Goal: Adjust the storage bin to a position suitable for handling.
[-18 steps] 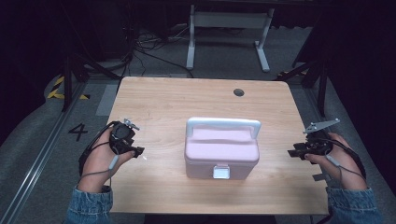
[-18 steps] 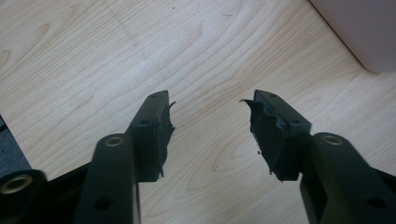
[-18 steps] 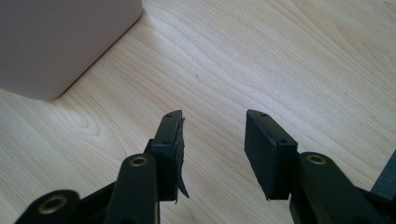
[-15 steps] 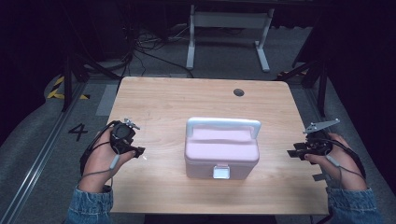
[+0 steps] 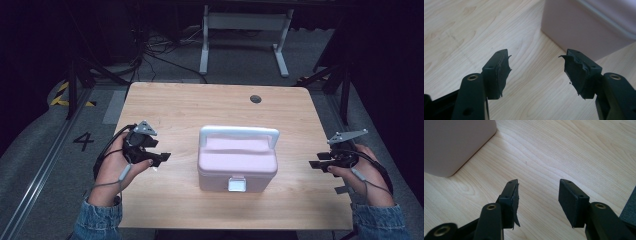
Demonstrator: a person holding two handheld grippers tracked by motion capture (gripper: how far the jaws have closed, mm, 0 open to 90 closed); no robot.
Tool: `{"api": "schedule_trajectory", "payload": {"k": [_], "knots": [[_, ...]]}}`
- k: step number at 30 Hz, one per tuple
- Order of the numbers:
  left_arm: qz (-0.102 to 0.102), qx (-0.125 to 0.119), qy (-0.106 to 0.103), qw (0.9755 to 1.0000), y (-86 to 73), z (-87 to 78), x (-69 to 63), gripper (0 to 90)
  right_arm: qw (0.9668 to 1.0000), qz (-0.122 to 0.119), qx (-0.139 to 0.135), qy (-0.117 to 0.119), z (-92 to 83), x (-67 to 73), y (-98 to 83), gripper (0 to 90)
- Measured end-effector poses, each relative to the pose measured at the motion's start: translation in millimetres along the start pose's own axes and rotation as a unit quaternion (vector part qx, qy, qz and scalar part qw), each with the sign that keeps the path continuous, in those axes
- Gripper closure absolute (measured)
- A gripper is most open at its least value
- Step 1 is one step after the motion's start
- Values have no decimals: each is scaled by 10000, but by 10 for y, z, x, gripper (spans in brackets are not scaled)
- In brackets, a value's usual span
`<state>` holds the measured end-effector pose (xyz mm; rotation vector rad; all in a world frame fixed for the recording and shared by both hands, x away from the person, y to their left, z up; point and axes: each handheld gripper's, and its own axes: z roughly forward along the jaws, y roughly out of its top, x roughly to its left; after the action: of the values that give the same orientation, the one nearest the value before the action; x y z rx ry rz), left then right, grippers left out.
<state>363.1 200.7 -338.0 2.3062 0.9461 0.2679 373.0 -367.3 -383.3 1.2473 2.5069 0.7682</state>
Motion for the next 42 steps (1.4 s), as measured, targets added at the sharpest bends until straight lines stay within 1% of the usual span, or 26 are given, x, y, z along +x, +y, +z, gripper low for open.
{"api": "schedule_trajectory", "payload": {"k": [1,4,5,6,7,8,11,12,13,14,15,16,19,21,22,25,26,27,28,30,31,32,34,36,38,42], "knots": [[43,-78,-31,10000,22,-3,-14,375,10000,8,-8,-7,-3,1,-5,509],[118,-173,-162,9996,70,-9,-40,376,10000,23,-10,1,-7,2,-32,509],[95,-307,-244,9992,95,9,-65,376,10000,33,5,-4,-8,3,-49,508],[145,-349,-251,9990,110,15,-68,376,10000,38,8,-8,-9,1,-58,506],[115,-417,-281,9987,116,29,-82,374,10000,33,6,-13,-11,1,-68,504],[115,-417,-281,9987,116,29,-82,371,10000,33,6,-13,-11,1,-68,504],[298,-602,-385,9970,143,75,-95,372,10000,66,-9,-63,-36,8,-94,499],[278,-644,-408,9967,150,84,-106,372,10000,65,-25,-62,-43,11,-102,499],[293,-769,-509,9953,183,103,-119,372,10000,57,-31,-75,-53,13,-117,500],[236,-804,-582,9948,197,107,-137,372,9999,95,-30,-80,-59,20,-125,500],[236,-804,-582,9948,197,107,-137,370,9999,95,-30,-80,-59,20,-125,500],[247,-883,-639,9937,216,114,-153,370,9999,66,-34,-87,-61,19,-133,500],[333,-995,-748,9917,265,128,-182,363,9999,83,-33,-95,-70,24,-161,501],[375,-1041,-764,9909,290,141,-195,360,9999,119,-25,-106,-75,28,-179,502],[333,-1084,-802,9903,303,162,-210,357,9999,108,-32,-114,-77,24,-190,503],[238,-1025,-822,9910,334,205,-228,355,9998,162,-15,-129,-84,27,-213,504],[222,-1066,-809,9908,342,228,-241,355,9998,147,-18,-130,-87,25,-219,505],[274,-1063,-796,9908,355,240,-244,353,9998,155,-18,-128,-90,26,-225,505],[244,-1094,-790,9906,360,252,-258,346,9998,175,-8,-125,-94,31,-229,505],[330,-1214,-874,9882,385,279,-281,340,9997,175,-23,-141,-93,33,-237,506],[330,-1214,-874,9882,385,279,-281,337,9997,175,-23,-141,-93,33,-237,506],[301,-1282,-936,9869,398,293,-305,337,9997,197,-21,-148,-93,35,-241,507],[368,-1350,-963,9855,427,314,-334,330,9997,181,-18,-144,-90,35,-250,507],[402,-1408,-954,9846,455,346,-362,327,9997,179,-13,-150,-85,39,-257,508],[465,-1585,-893,9822,483,394,-391,326,9997,185,-8,-145,-82,42,-264,509],[452,-1748,-928,9792,532,461,-417,359,9997,202,-5,-142,-80,48,-278,510]]}}
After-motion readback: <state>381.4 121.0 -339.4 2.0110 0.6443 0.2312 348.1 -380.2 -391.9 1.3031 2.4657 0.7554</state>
